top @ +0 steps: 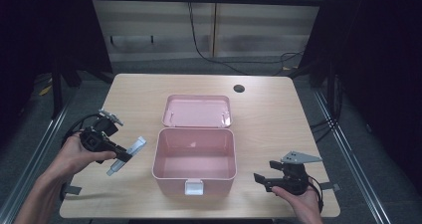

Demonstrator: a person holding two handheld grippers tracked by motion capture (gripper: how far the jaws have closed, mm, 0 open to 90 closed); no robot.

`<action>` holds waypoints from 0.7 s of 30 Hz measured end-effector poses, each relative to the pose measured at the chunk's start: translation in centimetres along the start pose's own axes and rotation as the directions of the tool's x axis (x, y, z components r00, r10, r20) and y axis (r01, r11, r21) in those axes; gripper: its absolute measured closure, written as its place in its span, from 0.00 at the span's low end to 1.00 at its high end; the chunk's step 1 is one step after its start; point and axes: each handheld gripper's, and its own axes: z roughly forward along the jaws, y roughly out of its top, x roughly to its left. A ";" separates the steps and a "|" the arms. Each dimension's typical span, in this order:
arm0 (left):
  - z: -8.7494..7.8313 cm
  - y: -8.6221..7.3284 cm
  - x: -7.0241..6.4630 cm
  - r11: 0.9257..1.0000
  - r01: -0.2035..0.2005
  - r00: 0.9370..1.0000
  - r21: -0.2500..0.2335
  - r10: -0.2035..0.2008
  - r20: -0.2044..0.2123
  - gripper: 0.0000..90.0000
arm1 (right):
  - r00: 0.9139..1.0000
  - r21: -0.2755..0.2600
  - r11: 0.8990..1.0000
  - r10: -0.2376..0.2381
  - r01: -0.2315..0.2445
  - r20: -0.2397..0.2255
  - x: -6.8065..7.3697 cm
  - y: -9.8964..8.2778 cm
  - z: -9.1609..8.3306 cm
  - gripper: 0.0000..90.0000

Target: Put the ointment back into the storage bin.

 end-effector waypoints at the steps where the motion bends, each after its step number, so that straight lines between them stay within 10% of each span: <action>1: -0.1 0.0 -0.1 1.000 0.001 1.000 -0.010 -0.001 -0.003 0.79 | 1.000 0.001 1.000 0.002 -0.002 0.000 0.0 0.0 0.0 0.21; 21: -2.5 1.7 -2.0 0.996 -0.083 0.997 -0.015 0.083 0.008 0.79 | 1.000 0.001 1.000 0.011 -0.011 -0.007 -0.1 0.0 0.1 0.21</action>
